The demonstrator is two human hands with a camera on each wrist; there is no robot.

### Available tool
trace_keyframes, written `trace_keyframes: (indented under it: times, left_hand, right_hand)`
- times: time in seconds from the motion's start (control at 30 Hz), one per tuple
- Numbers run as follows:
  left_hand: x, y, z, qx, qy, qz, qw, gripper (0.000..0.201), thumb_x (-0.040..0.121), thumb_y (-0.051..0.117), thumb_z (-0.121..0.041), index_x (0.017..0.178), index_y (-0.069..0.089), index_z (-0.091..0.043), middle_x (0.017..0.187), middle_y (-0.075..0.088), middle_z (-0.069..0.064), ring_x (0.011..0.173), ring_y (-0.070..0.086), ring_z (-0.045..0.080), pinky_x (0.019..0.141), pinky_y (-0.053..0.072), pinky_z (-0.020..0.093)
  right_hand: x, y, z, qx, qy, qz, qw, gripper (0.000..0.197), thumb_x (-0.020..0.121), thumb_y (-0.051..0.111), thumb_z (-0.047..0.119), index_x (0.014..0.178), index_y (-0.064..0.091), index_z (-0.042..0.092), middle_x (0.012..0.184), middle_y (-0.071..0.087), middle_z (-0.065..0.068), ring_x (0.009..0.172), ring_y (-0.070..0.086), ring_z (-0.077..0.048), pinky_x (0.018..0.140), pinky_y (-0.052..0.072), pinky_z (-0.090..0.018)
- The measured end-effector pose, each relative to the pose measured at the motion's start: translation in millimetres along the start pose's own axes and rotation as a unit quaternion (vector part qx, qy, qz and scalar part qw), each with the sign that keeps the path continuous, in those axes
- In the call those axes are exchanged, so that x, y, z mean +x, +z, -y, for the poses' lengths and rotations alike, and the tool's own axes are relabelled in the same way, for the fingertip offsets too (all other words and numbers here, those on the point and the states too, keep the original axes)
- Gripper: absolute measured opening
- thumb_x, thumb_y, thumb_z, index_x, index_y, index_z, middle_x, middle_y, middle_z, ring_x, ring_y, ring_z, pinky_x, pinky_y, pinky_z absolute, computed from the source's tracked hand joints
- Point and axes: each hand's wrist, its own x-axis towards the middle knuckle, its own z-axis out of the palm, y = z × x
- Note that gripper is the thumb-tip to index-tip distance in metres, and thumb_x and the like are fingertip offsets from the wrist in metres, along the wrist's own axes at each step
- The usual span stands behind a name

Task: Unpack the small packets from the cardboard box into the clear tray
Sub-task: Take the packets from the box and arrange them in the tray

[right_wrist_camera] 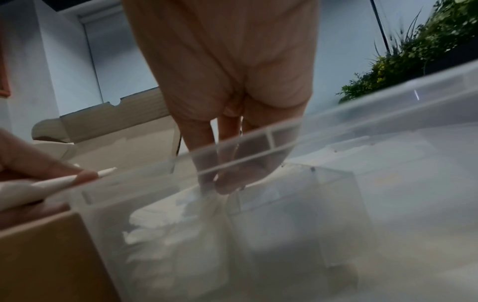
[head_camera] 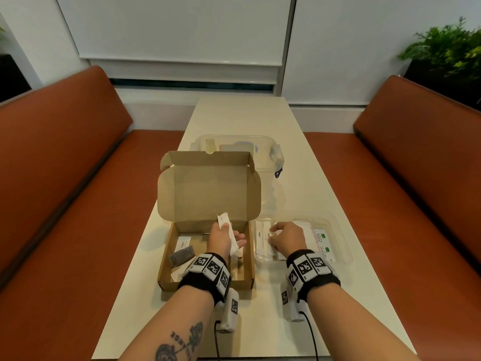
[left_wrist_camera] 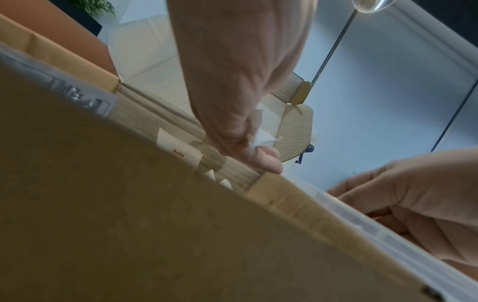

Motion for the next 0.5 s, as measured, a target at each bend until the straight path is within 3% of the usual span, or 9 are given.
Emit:
trace_keyframes:
  times: [0.17, 0.23, 0.37, 0.5]
  left_hand:
    - [-1, 1, -1, 0.006, 0.007, 0.004, 1.0, 0.03, 0.102, 0.034, -0.012, 0.13, 0.04, 0.0, 0.078, 0.05, 0.014, 0.071, 0.06, 0.026, 0.063, 0.056, 0.037]
    - [-2, 1, -1, 0.008, 0.008, 0.007, 1.0, 0.029, 0.103, 0.034, -0.012, 0.128, 0.041, -0.001, 0.08, 0.051, 0.015, 0.072, 0.06, 0.026, 0.063, 0.055, 0.036]
    - [-2, 1, -2, 0.01, 0.01, 0.009, 1.0, 0.028, 0.103, 0.034, -0.013, 0.127, 0.041, -0.002, 0.082, 0.051, 0.015, 0.074, 0.06, 0.026, 0.064, 0.055, 0.036]
    - [0, -1, -2, 0.014, 0.016, 0.007, 1.0, 0.028, 0.102, 0.034, -0.012, 0.128, 0.041, -0.002, 0.082, 0.05, 0.015, 0.073, 0.061, 0.026, 0.064, 0.056, 0.037]
  right_hand:
    - [-1, 5, 4, -0.063, -0.023, 0.007, 0.998, 0.029, 0.08, 0.072, 0.024, 0.102, 0.069, 0.005, 0.103, 0.069, -0.008, 0.095, 0.065, -0.021, 0.084, 0.051, -0.029]
    - [-3, 7, 6, -0.096, -0.031, 0.011, 0.995, 0.029, 0.08, 0.07, 0.02, 0.104, 0.067, 0.004, 0.105, 0.068, -0.01, 0.092, 0.066, -0.023, 0.083, 0.053, -0.03]
    - [-3, 12, 6, -0.11, -0.045, -0.002, 0.993, 0.037, 0.084, 0.059, 0.008, 0.12, 0.056, 0.011, 0.116, 0.062, -0.011, 0.101, 0.062, -0.026, 0.087, 0.051, -0.031]
    - [-2, 8, 4, -0.08, -0.031, -0.034, 0.996, 0.027, 0.083, 0.058, 0.011, 0.109, 0.058, 0.008, 0.104, 0.064, -0.01, 0.095, 0.06, -0.024, 0.076, 0.043, -0.027]
